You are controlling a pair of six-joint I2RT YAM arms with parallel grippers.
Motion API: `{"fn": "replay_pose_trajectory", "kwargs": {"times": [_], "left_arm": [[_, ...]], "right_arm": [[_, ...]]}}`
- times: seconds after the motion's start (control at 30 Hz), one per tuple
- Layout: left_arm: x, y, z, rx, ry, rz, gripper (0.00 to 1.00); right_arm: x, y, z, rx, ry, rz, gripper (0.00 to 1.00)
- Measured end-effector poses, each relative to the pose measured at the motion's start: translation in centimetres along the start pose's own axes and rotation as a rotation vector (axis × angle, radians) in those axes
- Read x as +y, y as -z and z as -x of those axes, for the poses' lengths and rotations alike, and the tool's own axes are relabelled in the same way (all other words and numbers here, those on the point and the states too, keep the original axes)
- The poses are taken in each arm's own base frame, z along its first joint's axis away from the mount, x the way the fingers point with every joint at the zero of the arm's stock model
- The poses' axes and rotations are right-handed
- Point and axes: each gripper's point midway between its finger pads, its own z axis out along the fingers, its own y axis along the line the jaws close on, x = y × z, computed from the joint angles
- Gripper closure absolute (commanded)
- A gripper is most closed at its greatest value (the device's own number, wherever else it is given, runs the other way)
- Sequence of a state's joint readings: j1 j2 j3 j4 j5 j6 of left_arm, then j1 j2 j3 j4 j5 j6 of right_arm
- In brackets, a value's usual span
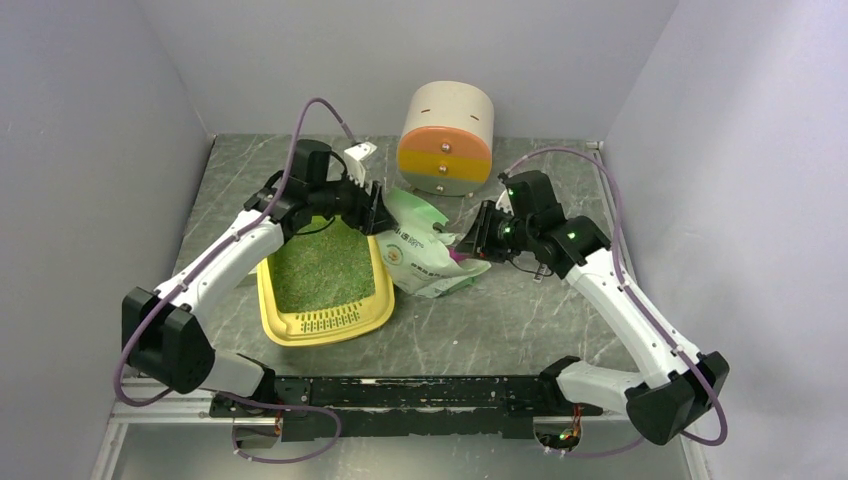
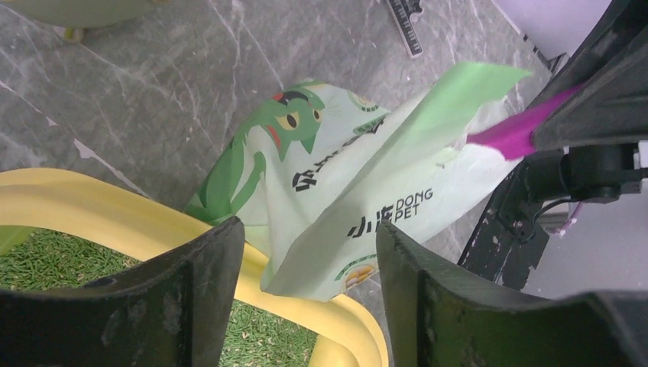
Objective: Fill the litter box with clean litter
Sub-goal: 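Scoop the cat litter from the cat litter bag.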
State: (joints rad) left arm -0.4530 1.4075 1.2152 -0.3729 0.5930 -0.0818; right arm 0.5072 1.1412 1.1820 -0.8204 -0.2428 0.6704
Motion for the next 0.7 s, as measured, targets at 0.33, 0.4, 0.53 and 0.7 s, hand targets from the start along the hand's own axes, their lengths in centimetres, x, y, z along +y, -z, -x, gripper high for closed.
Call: {"fn": "replay_pose_trajectory", "kwargs": {"times": [0.33, 0.4, 0.53, 0.7], "left_arm": [[-0.1, -1.3, -2.4, 0.092, 0.010, -0.017, 0.68], [-0.4, -1.3, -2.3, 0.091, 0.004, -0.022, 0.72], [-1.0, -1.5, -2.0, 0.088, -0.014, -0.034, 0.87], [-1.1, -1.6, -2.0, 0.089, -0.018, -0.035, 0.95]], "right_arm": [[-1.6, 0.3, 1.9, -0.068, 0.004, -0.143, 1.00], [-1.8, 0.1, 1.8, -0.058, 0.006, -0.157, 1.00], [-1.8, -0.5, 1.2, -0.027, 0.009, -0.156, 1.00], [-1.3, -2.3, -0.2, 0.023, 0.045, -0.176, 1.00]]}}
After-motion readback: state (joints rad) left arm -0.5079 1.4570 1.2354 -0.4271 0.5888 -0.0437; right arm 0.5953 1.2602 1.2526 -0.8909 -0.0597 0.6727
